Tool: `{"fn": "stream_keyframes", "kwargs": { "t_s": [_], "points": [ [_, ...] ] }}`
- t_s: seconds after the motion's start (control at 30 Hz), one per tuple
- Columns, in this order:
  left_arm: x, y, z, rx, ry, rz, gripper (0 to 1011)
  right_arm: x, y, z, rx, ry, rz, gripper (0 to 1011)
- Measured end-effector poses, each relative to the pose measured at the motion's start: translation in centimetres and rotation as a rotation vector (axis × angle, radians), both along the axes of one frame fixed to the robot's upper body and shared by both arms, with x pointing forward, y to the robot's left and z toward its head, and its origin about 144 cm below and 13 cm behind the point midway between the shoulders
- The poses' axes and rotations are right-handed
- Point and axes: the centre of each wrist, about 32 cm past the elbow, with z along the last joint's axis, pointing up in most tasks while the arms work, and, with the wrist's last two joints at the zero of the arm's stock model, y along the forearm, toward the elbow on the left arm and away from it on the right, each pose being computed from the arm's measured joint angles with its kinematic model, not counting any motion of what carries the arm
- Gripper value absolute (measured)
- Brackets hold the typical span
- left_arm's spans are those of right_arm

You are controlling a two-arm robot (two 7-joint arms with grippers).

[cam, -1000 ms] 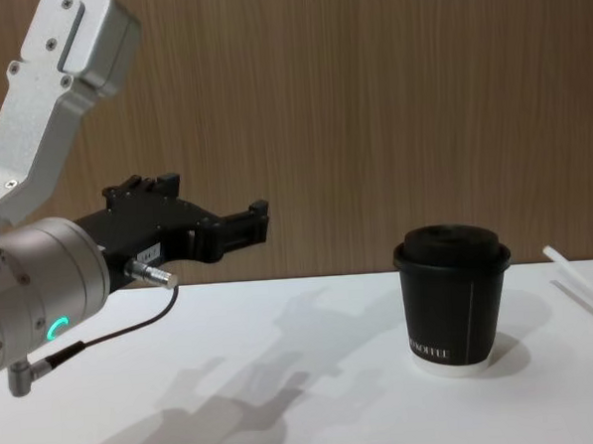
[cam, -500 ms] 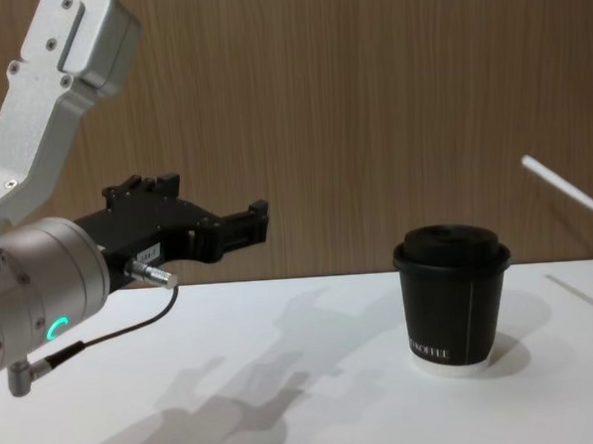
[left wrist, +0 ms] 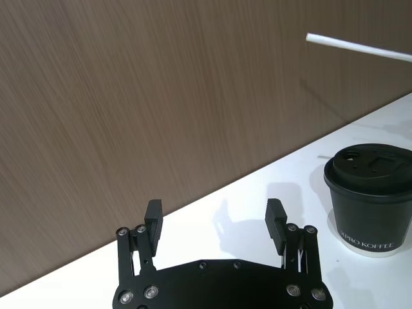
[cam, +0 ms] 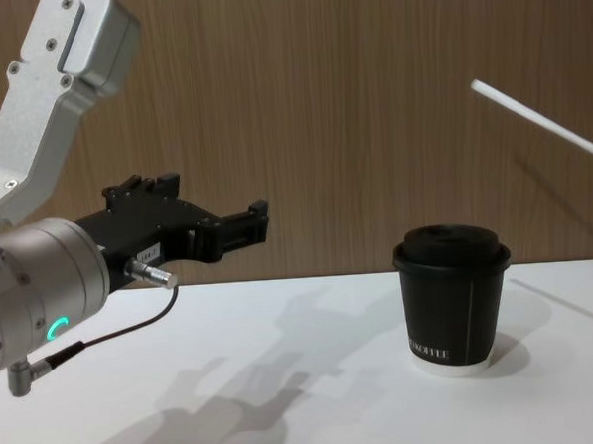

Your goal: Pick up the straw with one hand, pass it to the other hand, and insert it into the cup.

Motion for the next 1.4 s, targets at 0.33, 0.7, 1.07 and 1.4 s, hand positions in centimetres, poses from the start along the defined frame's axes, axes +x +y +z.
{"fn": "stream_keyframes", "kwargs": {
  "t_s": [0.33, 0.7, 1.07, 1.4],
  "points": [
    [0.0, 0.0, 0.0, 0.000, 0.000, 0.000, 1000, 1.3, -0.1, 2.1, -0.037, -0.067, 0.174, 0],
    [0.0, 0.0, 0.0, 0.000, 0.000, 0.000, 1000, 3.1, 1.0, 3.3, -0.050, -0.097, 0.320, 0],
    [0.0, 0.0, 0.0, 0.000, 0.000, 0.000, 1000, 4.1, 1.5, 4.0, -0.056, -0.109, 0.385, 0],
    [0.2, 0.3, 0.3, -0.033, 0.026, -0.023, 1000, 4.5, 1.8, 4.2, -0.060, -0.115, 0.411, 0]
  ]
}}
